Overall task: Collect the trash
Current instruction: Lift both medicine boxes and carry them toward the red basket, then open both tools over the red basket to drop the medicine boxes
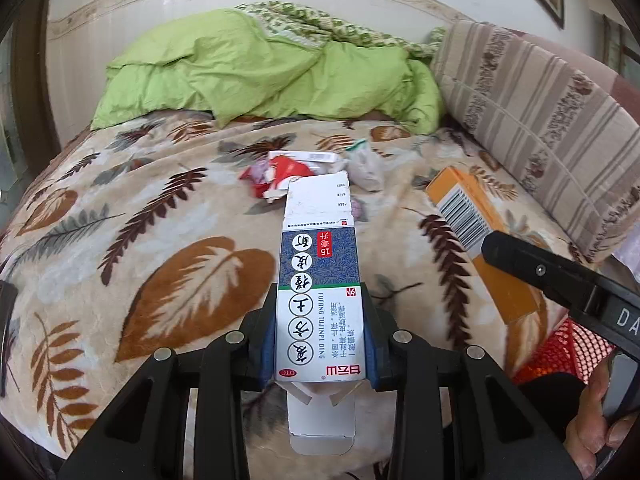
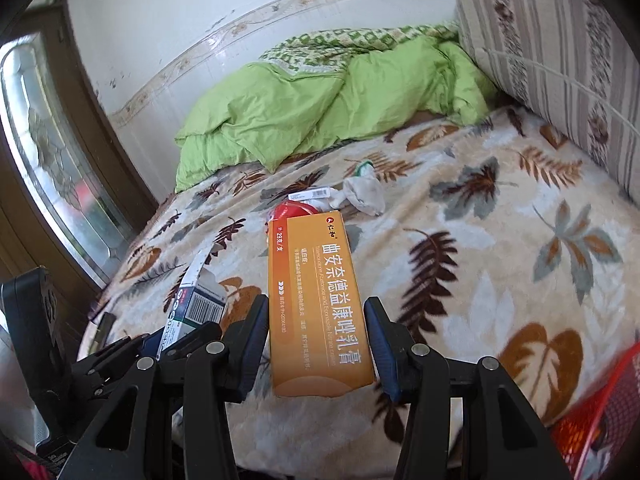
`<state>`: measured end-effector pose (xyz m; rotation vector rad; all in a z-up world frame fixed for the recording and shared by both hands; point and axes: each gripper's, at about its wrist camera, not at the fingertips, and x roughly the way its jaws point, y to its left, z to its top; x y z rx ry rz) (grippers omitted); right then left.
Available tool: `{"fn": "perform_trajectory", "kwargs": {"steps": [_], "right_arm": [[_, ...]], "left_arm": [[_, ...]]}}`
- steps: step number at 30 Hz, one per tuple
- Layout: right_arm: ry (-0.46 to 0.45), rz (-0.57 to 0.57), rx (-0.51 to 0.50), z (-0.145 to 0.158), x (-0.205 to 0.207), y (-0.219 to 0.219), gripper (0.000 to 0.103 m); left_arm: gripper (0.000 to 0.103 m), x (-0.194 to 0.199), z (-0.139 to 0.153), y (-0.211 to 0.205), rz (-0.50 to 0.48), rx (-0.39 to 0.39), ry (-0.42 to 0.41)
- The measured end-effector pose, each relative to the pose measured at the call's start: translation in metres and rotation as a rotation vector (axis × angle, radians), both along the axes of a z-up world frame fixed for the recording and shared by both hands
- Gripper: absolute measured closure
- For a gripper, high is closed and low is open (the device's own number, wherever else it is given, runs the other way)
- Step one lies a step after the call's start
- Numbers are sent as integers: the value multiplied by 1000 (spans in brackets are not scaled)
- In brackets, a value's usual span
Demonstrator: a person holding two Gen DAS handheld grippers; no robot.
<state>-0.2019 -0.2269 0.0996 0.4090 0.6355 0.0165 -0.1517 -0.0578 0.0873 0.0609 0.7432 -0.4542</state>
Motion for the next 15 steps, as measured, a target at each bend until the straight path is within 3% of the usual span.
{"fn": "perform_trajectory", "kwargs": {"steps": [7,15], "right_arm": [[-20,-145,74,15,-86,-65,51],[1,-452,100,14,-203,-160,51]], "left_arm": [[70,-38,28,-52,-184,-26,-8],[70,-101,51,-160,-526,-60,41]]}}
